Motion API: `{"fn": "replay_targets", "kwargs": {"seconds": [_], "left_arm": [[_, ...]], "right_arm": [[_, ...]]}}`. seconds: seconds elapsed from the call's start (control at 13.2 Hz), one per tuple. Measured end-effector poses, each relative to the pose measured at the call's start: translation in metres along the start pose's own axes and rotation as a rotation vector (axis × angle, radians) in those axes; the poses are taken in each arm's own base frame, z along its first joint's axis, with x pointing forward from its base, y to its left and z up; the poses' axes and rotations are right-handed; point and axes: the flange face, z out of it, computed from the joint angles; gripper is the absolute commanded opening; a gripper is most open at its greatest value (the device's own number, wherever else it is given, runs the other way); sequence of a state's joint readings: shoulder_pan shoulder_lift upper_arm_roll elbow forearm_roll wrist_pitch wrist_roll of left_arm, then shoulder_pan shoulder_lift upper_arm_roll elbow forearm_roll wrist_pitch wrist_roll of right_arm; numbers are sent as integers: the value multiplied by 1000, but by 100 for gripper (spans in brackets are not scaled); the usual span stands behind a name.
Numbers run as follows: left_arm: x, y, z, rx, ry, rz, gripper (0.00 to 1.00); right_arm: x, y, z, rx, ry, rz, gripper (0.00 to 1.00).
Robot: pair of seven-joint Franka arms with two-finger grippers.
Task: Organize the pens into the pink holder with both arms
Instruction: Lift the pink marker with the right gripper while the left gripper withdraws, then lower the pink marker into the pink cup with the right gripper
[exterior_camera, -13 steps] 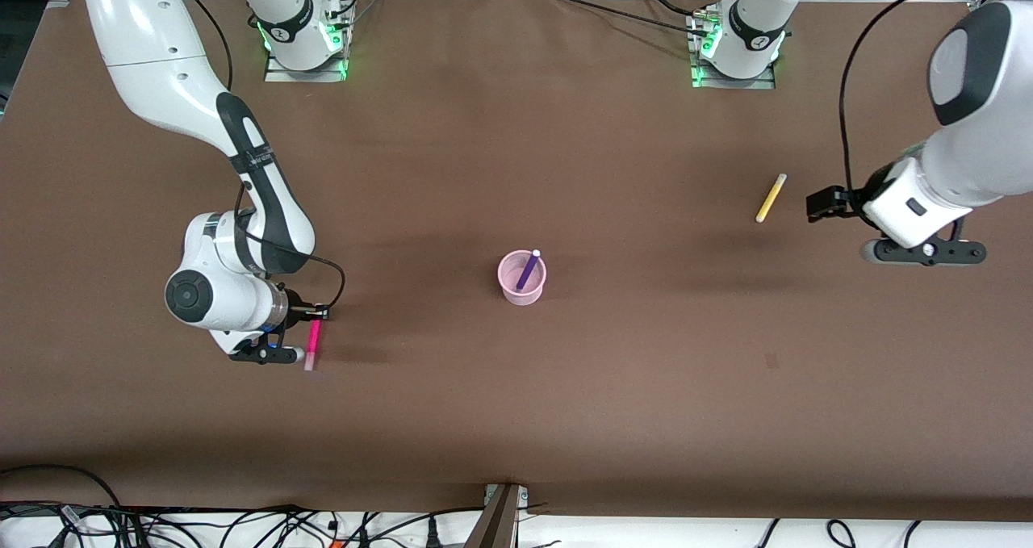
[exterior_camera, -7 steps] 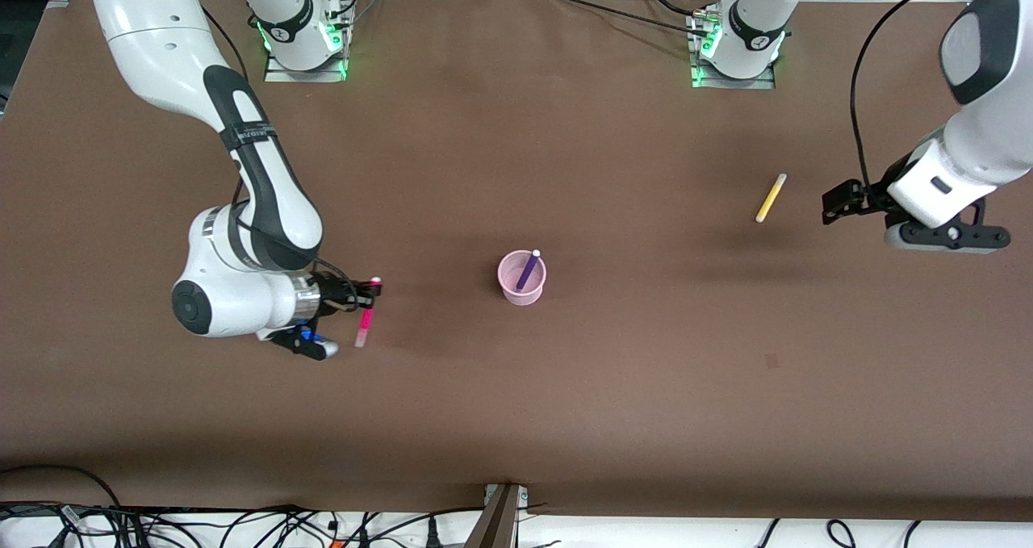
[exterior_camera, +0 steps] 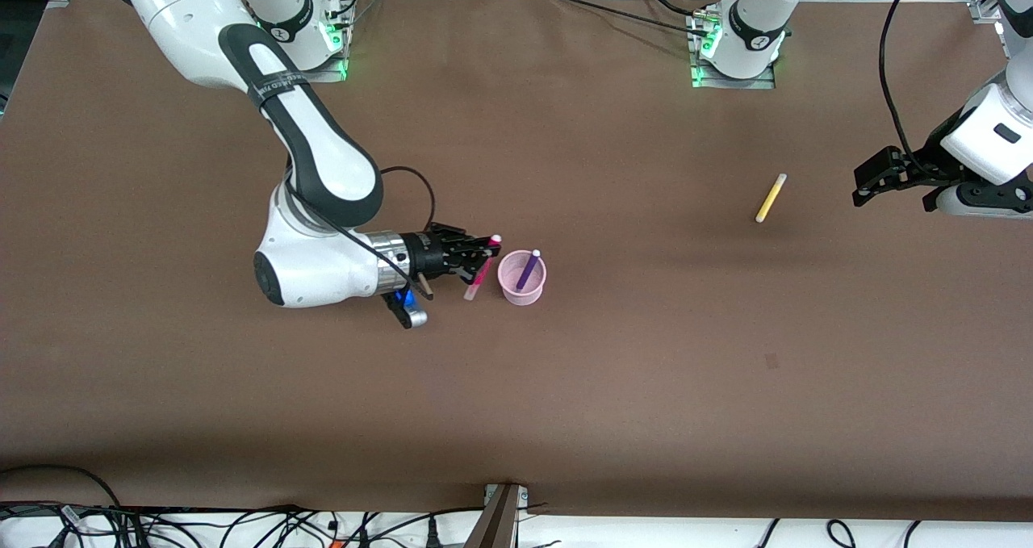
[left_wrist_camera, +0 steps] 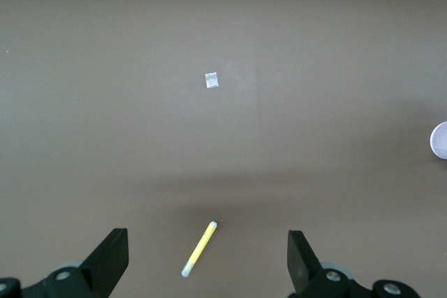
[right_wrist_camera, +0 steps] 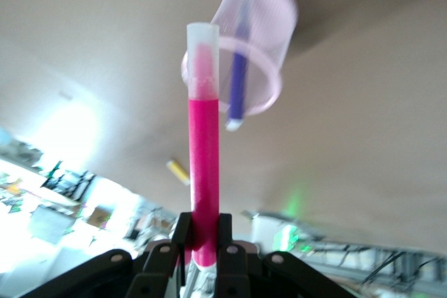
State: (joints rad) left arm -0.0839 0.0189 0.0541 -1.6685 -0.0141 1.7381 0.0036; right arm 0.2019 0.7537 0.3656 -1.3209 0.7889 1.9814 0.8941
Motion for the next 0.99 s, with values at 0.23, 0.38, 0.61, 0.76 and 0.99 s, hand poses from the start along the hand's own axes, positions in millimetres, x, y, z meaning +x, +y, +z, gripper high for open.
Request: {"fn": "replay_targets", "kwargs": {"seconds": [0.23, 0.38, 0.61, 0.76, 0.99], "left_arm": [[-1, 2, 1, -3, -9, 4, 100], [0, 12, 4, -5, -15, 21, 100], [2, 12, 7, -4, -19, 21, 100], [4, 5, 7, -3, -18, 9, 100], [7, 7, 8, -3, -17, 12, 100]], "right_arm": [[-22, -14, 22, 97, -50, 110, 0], [-22, -21, 32, 171, -16, 230, 0], [-5, -16, 45, 222, 25, 324, 0], [2, -12, 52, 247, 44, 378, 0], [-1, -17, 55, 303, 70, 446, 0]]}}
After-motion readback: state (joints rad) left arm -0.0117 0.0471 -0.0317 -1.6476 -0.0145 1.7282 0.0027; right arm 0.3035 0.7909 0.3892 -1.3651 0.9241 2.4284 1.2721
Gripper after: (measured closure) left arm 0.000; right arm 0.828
